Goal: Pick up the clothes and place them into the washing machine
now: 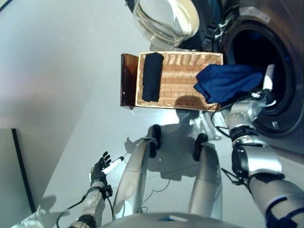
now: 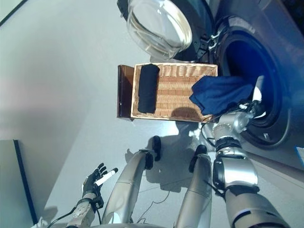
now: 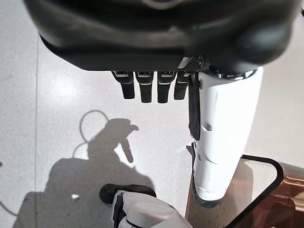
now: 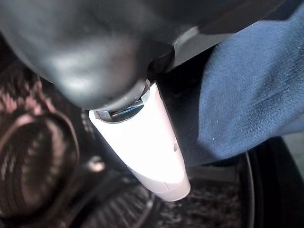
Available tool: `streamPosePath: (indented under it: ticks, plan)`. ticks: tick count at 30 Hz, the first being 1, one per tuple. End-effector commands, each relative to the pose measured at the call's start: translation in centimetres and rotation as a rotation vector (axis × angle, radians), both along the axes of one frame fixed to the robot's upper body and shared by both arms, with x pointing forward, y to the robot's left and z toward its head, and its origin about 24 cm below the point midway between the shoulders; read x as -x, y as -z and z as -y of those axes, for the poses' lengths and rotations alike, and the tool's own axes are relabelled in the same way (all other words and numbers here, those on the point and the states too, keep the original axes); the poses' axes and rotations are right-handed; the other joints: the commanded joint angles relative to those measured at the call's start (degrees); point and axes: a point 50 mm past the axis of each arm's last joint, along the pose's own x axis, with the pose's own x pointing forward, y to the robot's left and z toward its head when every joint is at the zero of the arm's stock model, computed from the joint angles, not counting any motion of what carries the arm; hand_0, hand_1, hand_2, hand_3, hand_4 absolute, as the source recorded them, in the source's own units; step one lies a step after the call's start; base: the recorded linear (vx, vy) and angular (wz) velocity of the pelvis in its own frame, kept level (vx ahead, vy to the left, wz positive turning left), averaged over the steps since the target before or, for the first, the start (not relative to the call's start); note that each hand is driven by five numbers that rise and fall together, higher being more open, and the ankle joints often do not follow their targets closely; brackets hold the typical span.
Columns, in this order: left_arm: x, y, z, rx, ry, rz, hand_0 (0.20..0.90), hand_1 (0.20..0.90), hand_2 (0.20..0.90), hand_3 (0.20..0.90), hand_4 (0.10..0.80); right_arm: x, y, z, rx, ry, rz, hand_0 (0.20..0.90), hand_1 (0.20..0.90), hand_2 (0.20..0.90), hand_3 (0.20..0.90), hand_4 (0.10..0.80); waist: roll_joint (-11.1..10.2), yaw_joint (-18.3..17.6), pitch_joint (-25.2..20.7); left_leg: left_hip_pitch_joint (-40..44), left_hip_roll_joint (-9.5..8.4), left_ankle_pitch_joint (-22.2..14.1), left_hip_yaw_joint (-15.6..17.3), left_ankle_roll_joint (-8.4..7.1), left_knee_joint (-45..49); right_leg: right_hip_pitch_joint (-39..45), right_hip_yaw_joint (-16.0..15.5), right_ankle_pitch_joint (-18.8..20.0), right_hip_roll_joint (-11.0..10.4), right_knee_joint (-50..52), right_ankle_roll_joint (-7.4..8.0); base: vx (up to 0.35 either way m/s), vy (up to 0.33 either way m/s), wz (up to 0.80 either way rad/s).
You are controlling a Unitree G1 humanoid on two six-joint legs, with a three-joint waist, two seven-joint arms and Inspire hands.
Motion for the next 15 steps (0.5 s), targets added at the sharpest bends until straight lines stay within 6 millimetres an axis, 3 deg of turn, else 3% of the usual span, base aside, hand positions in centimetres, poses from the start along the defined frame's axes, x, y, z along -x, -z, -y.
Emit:
streamPosePath:
  ticks: [1, 6, 12, 15]
  plan:
    - [0.2, -1.0, -2.8, -0.127, 0.012, 0.046, 0.9, 0.9, 0.9, 0.9, 0.8, 0.6, -7.3, 2.8, 0.32, 0.068, 0.053, 0.2, 0.2, 0.2, 0.2, 0.3, 1.9, 0.7, -4.5, -0.2, 0.47, -6.5, -0.4, -3.77, 4.5, 2.3, 0.0, 1.4, 0.2, -4.8, 0.38, 0.033, 0.012, 0.08]
    - [0.1, -1.3, -3.5, -0.165, 0.021, 0.057, 0.9, 0.9, 0.9, 0.9, 0.8, 1.2, -10.9, 4.0, 0.385, 0.156, 0.073, 0.2, 0.2, 0.2, 0.2, 0.3, 1.8, 1.7, -5.0, 0.0, -0.14, -5.5, -0.6, -3.87, 2.2, 2.7, -0.3, 1.8, -0.4, -6.1, 0.67, 0.028, 0.001, 0.14]
    - [-0.6, -2.6, -4.5, -0.223, 0.001, 0.132, 0.9, 0.9, 0.9, 0.9, 0.8, 3.8, -16.4, 5.9, 0.51, 0.375, 0.101, 0.2, 0.2, 0.2, 0.2, 0.3, 2.1, 2.4, -5.8, 0.1, -1.26, -4.0, -1.1, -4.07, -1.1, 2.8, -0.6, 2.3, -0.9, -7.9, 0.97, 0.025, 0.001, 0.13]
    - [-0.6, -2.9, -4.6, -0.223, -0.007, 0.148, 0.9, 0.9, 0.9, 0.9, 0.8, 4.7, -18.0, 6.6, 0.536, 0.421, 0.111, 0.2, 0.2, 0.2, 0.2, 0.3, 2.3, 2.8, -6.2, -0.1, -1.48, -3.7, -1.2, -4.16, -1.8, 2.4, -0.5, 2.4, -1.1, -8.2, 1.04, 0.012, 0.004, 0.23]
